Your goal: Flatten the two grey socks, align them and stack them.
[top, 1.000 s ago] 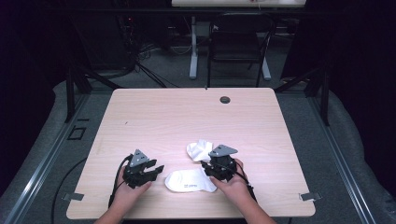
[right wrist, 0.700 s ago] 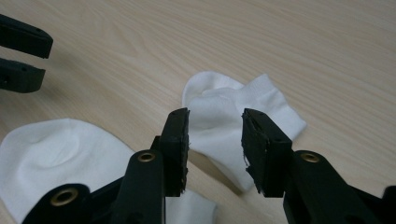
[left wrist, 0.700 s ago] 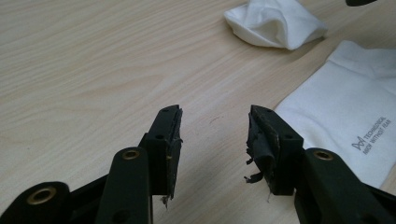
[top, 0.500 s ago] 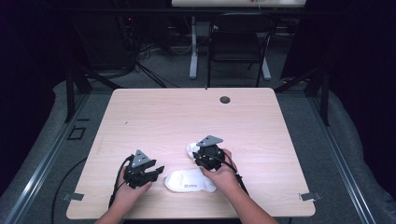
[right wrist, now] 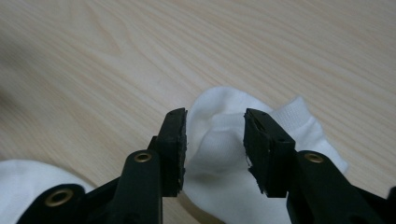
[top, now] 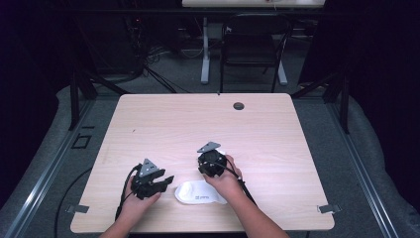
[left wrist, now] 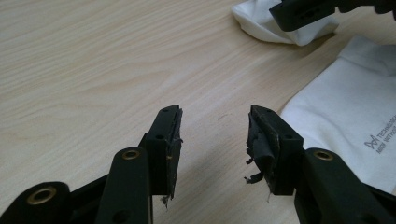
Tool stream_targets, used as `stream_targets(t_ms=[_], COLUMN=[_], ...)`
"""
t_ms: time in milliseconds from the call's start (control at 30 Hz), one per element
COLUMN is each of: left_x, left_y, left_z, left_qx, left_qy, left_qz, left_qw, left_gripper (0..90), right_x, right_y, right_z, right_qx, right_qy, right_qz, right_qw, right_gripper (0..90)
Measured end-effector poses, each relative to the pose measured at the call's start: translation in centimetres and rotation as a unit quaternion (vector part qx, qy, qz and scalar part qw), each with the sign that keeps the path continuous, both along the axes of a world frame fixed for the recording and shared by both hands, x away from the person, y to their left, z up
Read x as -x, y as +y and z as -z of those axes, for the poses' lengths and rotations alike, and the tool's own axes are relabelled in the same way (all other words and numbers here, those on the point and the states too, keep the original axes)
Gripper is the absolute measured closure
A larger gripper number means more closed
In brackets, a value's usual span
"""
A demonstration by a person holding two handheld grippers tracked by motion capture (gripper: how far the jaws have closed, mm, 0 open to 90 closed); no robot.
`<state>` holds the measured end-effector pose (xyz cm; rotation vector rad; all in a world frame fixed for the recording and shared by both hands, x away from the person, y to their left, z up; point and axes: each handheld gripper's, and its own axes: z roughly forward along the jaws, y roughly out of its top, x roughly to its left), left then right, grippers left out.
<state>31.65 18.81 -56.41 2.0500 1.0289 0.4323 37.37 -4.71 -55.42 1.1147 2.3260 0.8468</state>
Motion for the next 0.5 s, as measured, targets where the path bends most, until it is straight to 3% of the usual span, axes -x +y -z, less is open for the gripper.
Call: stream_targets(t_ms=[300, 500], left_x=[-0.13, -0.14], left_y=[0.09, 0.01], left_z=[0.05, 0.03], left_qx=[-0.001, -0.003], left_qy=[0.000, -0.003], left_qz=[-0.002, -0.001], left_qw=[1.0000, 1.0000], left_gripper=[54.3, 54.2], right_x=[0.08, 0.57], right_y=[-0.26, -0.78], right_z=[0.21, -0.32], right_qx=[0.011, -0.001], right_qy=[0.017, 0.009], right_qz=[0.000, -0.002], right_qw=[0.9998, 1.0000], right_gripper=[87.8, 89.3])
